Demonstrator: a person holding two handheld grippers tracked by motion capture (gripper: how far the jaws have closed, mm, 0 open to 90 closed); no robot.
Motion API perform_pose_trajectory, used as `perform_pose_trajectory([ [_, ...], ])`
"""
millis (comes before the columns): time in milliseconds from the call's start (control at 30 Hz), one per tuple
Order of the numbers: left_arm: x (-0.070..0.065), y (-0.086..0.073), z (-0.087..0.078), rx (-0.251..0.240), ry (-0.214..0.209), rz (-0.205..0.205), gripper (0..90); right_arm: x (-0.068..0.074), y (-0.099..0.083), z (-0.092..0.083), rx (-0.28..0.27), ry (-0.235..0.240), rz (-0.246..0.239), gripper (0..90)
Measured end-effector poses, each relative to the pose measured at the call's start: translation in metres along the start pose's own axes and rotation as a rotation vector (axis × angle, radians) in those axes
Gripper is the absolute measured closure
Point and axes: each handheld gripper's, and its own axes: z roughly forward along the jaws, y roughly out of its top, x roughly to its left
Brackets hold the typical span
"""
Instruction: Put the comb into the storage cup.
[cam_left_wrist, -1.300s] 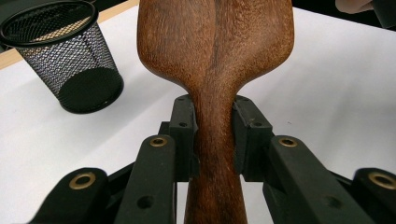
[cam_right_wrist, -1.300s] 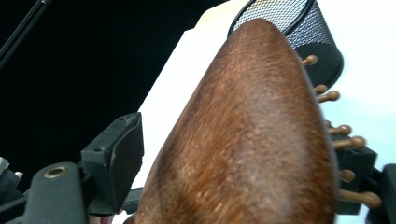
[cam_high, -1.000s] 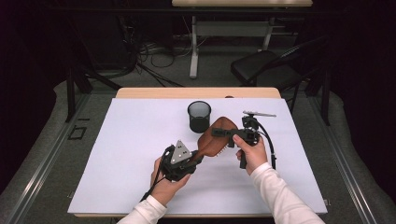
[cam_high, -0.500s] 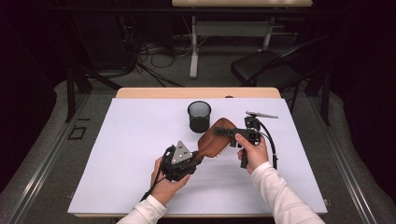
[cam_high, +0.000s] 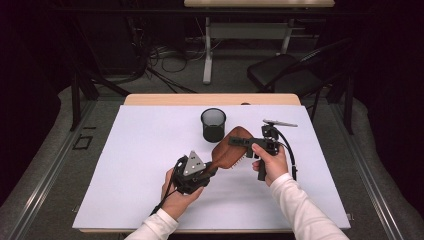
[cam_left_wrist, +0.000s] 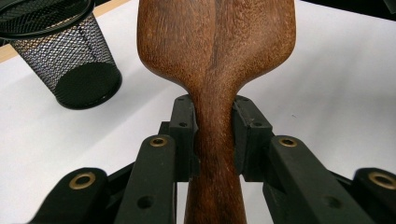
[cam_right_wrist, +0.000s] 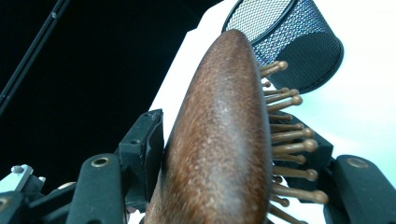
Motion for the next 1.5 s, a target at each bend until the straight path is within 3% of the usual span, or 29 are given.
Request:
perform_pose_trajectory([
  [433,0.0016,-0.0016,0.0023,0.010,-0.008,-0.004,72.1,-0.0029,-0.0026,-0.0005,-0.022,0.026,0.055,42.1],
  [1000,0.0013,-0.0017,0.0022,0.003,-0.021,-0.003,71.8,-0.0063,-0.0010,-0.0030,0.019,0.078,0.185,47.5],
  [1500,0.0055,-0.0014,-0.0011,-0.025,-0.025,-0.030,65.5,-0.0062,-0.0001,-0.0034,0.008,0.091,0.216,48.7],
])
